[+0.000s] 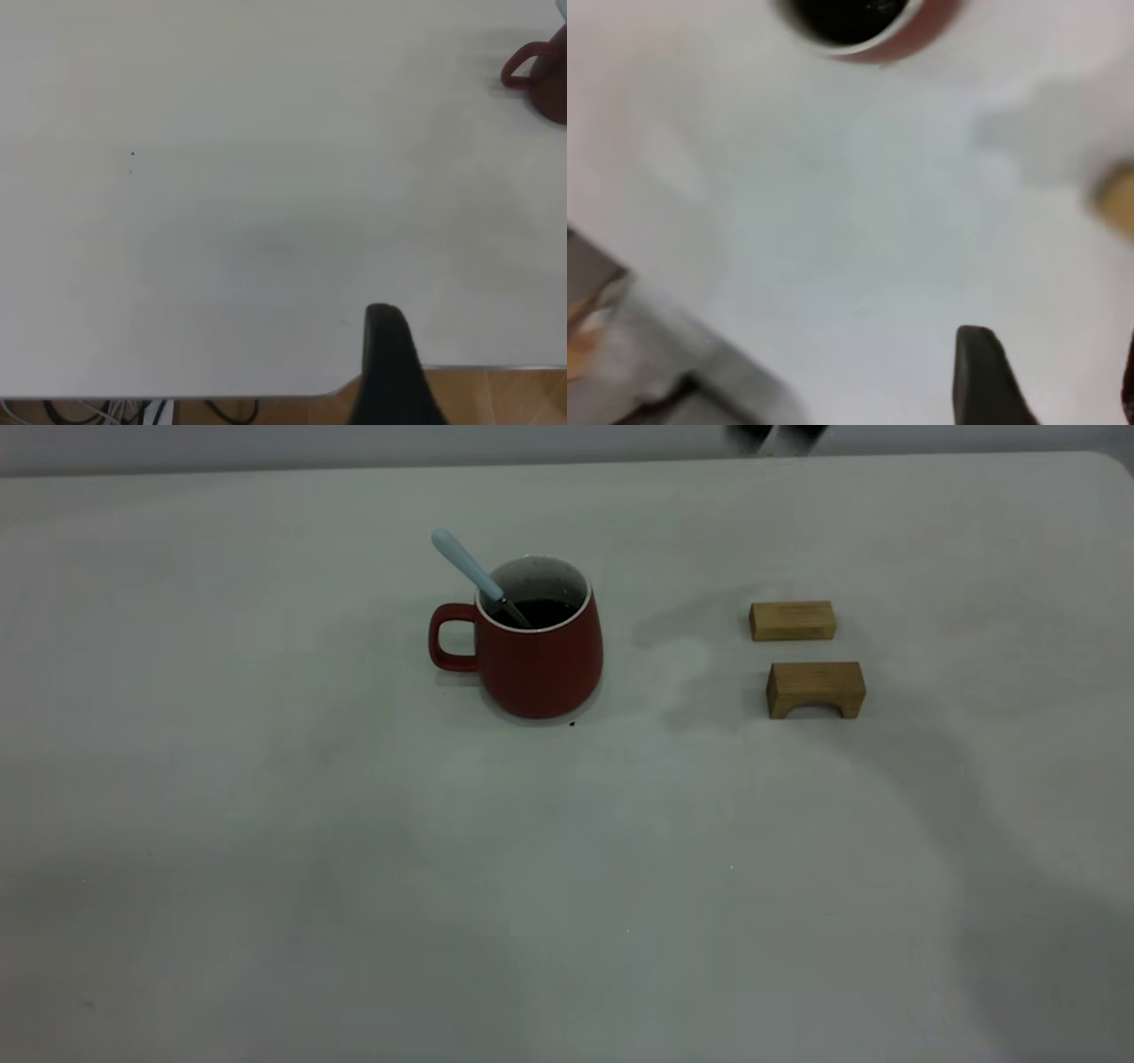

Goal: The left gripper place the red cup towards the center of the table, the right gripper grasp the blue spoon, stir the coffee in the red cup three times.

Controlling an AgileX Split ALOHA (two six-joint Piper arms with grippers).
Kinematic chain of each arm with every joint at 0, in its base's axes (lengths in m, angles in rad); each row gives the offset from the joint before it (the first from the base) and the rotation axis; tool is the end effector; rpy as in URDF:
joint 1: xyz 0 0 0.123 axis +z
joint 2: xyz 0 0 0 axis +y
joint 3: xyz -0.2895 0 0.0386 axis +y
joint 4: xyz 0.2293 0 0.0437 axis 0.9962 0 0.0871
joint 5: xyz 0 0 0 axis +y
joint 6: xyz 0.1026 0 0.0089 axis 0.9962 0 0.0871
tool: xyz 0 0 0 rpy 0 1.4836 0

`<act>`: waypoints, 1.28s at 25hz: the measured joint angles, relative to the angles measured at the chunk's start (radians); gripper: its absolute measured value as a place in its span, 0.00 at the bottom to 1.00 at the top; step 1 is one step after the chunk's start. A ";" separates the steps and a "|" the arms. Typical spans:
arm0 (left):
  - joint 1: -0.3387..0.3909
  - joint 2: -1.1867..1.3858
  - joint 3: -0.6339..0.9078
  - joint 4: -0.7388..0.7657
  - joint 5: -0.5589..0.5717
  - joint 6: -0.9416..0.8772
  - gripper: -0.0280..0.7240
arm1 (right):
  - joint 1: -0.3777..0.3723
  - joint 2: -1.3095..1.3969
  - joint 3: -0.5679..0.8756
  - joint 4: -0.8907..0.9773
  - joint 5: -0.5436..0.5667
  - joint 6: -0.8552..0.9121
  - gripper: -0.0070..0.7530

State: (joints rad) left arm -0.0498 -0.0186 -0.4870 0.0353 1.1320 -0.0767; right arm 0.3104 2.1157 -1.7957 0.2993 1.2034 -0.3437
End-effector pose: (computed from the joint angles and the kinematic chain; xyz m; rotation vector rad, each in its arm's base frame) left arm -0.0222 0.0044 0.2526 -0.0317 2.1094 -0.0330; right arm 0.4000 0.1581 0.2220 -0.8286 2.8557 0.4254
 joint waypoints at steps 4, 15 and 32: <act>0.000 0.000 0.000 0.000 0.000 0.000 0.78 | 0.000 -0.209 0.000 -0.104 0.014 0.041 0.45; 0.000 0.000 0.000 0.000 0.000 0.000 0.78 | 0.000 -0.634 0.071 -0.183 0.034 0.168 0.30; 0.000 0.000 0.000 0.000 0.000 0.000 0.78 | -0.317 -1.598 0.912 -0.162 -0.016 0.210 0.32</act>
State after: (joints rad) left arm -0.0498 -0.0186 -0.4870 0.0353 1.1320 -0.0767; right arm -0.0063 0.5181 -0.8841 0.1372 1.1873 -0.1337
